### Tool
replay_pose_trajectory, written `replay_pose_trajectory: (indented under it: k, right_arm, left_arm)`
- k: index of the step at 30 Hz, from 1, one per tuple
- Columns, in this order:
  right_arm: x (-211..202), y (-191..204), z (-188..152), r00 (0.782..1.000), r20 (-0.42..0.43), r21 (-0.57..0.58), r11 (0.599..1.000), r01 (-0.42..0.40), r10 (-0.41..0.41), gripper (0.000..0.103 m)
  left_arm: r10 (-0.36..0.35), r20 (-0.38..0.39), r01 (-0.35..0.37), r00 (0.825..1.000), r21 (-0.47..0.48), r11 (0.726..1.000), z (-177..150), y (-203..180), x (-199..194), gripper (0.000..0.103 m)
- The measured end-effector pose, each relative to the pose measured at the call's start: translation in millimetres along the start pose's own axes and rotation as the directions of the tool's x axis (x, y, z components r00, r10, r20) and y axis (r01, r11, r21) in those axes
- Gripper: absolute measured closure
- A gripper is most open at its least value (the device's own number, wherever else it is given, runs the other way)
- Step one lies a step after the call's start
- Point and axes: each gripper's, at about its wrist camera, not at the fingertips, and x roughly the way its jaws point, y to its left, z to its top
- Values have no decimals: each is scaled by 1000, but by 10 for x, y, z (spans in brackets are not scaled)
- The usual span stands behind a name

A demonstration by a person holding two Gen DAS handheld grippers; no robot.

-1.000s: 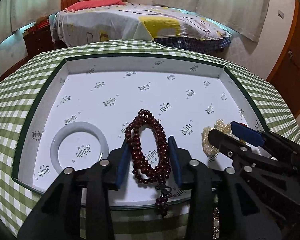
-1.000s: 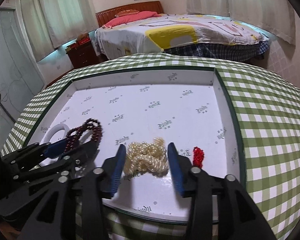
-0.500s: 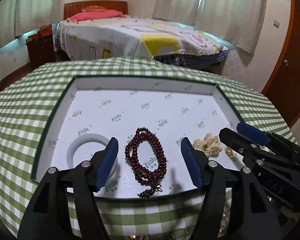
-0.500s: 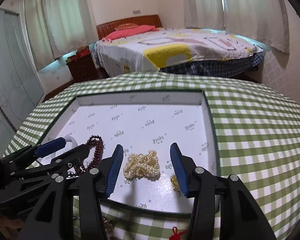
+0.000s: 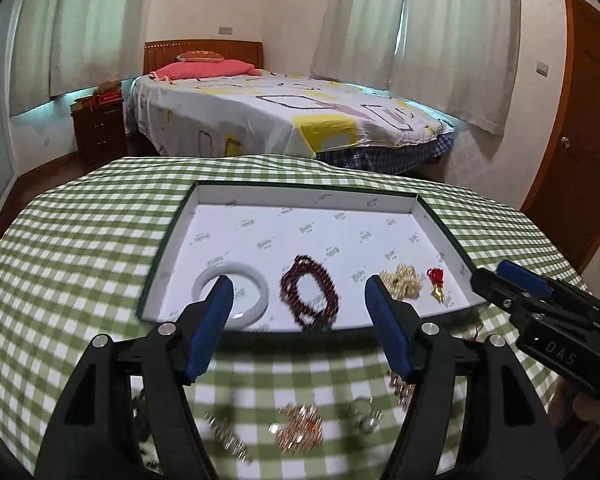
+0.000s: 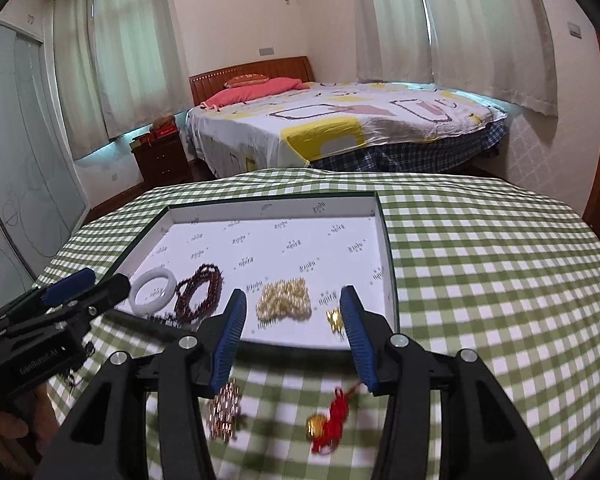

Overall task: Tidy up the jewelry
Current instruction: 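Withdraw both open tools from the box toward the remaining jewelry, then grasp the black beaded cord with the left tool while the right tool grasps the pearl-studded gold brooch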

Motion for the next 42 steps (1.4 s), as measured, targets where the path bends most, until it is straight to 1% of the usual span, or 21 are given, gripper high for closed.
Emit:
replay_pose_trajectory:
  k: [6, 14, 18, 21, 25, 28, 31, 36, 38, 42]
  right_arm:
    - [-194, 69, -246, 1000, 22, -15, 1000, 9, -9, 54]
    - [-280, 115, -558, 1000, 0, -22, 1000, 6, -6, 54]
    - [-307, 133, -657, 1000, -2, -30, 1000, 2, -2, 54]
    - [-317, 135, -713, 1000, -2, -30, 1000, -3, 3, 54]
    - [-327, 164, -758, 1000, -5, -35, 999, -9, 8, 54]
    - [-339, 191, -775, 1000, -6, -38, 999, -12, 12, 54]
    - [-337, 203, -783, 1000, -9, -40, 999, -13, 13, 54]
    - [-328, 208, -795, 1000, -12, -43, 999, -14, 14, 54]
    - [-326, 210, -792, 1000, -12, -43, 999, -14, 14, 54]
    - [-310, 194, -792, 1000, -13, -35, 999, -16, 15, 54]
  left_arm:
    - [45, 11, -45, 999, -8, 999, -231, 123, -247, 36]
    - [100, -17, -100, 995, -50, 994, -531, 331, -460, 36]
    - [139, -41, -142, 989, -74, 987, -681, 498, -532, 36]
    - [171, -58, -176, 984, -112, 978, -785, 663, -578, 36]
    - [201, -65, -209, 977, -143, 967, -821, 807, -586, 36]
    - [200, -81, -211, 976, -155, 965, -810, 877, -541, 36]
    - [196, -113, -212, 974, -151, 966, -794, 910, -437, 36]
    - [162, -163, -193, 973, -197, 961, -813, 1014, -313, 38]
    - [155, -156, -187, 976, -221, 957, -822, 1052, -349, 38]
    - [179, -135, -207, 974, -228, 951, -797, 1101, -437, 38]
